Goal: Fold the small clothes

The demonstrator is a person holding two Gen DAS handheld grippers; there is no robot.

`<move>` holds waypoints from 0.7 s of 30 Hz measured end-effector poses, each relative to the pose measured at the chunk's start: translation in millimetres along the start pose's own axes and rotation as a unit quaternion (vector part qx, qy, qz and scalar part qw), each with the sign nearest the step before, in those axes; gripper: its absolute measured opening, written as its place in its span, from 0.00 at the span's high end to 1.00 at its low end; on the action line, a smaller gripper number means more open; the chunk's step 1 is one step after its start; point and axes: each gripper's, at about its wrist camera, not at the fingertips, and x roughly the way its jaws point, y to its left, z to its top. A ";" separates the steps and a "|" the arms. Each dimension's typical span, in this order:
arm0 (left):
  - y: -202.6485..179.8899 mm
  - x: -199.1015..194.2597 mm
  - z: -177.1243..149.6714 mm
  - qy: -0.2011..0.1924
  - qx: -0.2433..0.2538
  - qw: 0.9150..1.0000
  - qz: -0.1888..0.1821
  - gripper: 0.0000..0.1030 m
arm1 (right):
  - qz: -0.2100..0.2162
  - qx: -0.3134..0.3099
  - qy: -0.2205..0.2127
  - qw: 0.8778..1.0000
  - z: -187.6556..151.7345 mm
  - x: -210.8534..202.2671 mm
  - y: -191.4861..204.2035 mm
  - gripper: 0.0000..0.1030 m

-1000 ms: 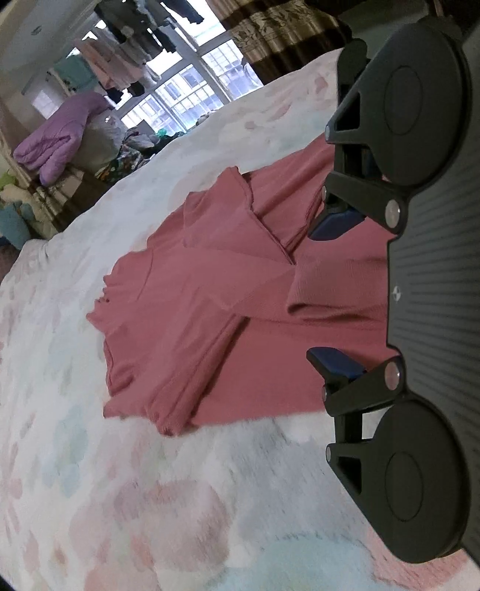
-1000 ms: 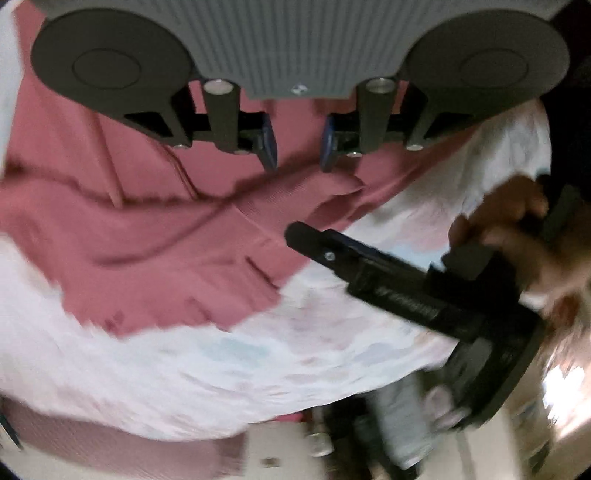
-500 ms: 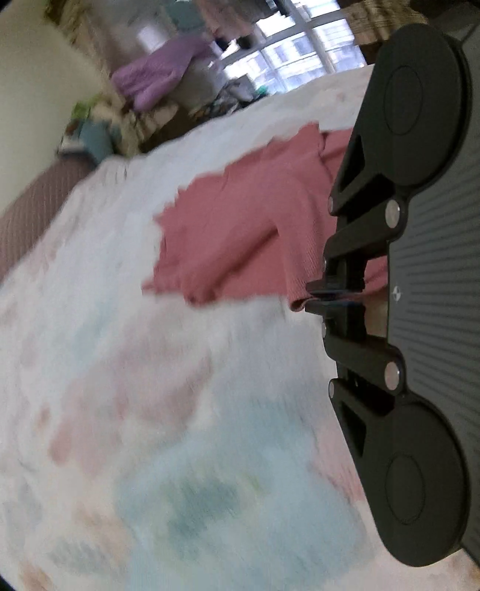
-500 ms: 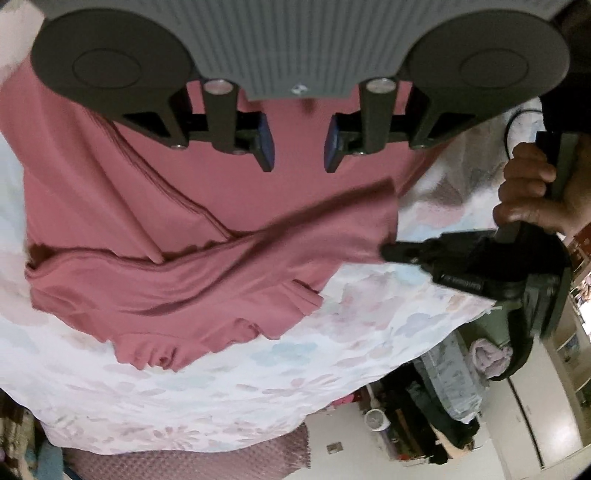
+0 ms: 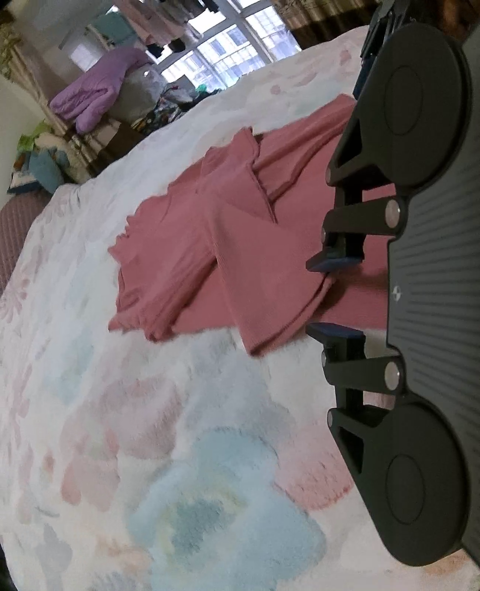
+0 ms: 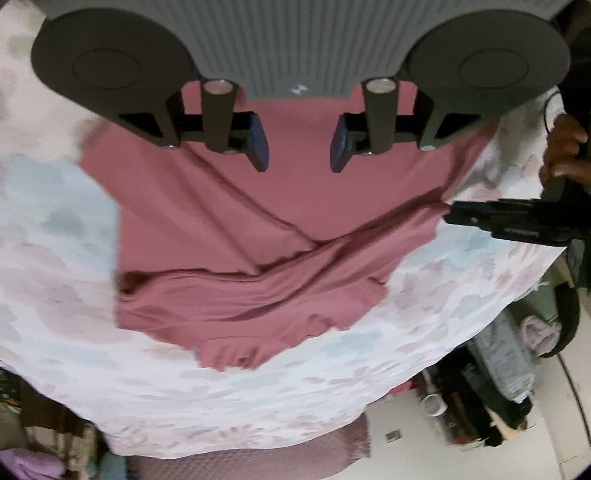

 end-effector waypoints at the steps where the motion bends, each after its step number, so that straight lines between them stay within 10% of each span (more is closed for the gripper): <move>1: -3.7 1.0 0.8 0.005 0.001 1.000 -0.004 0.61 | -0.009 0.003 -0.001 1.000 -3.0 -6.2 -5.0 0.66; 12: -27.4 11.7 -12.6 0.020 0.023 0.999 0.010 0.52 | -0.018 0.048 -0.010 0.999 -26.8 -30.8 -29.5 0.66; 13: -26.3 12.9 -12.2 0.015 0.022 1.000 0.012 0.60 | -0.016 0.049 -0.010 0.999 -27.6 -30.0 -28.6 0.66; 14: -23.5 13.2 -11.6 0.008 0.018 1.000 0.010 0.96 | -0.014 0.049 -0.010 0.999 -27.5 -29.3 -27.5 0.66; 21: -5.2 -12.3 -2.9 -0.018 -0.020 1.000 -0.005 0.96 | -0.006 0.041 -0.017 0.999 -28.3 -34.7 -24.0 0.66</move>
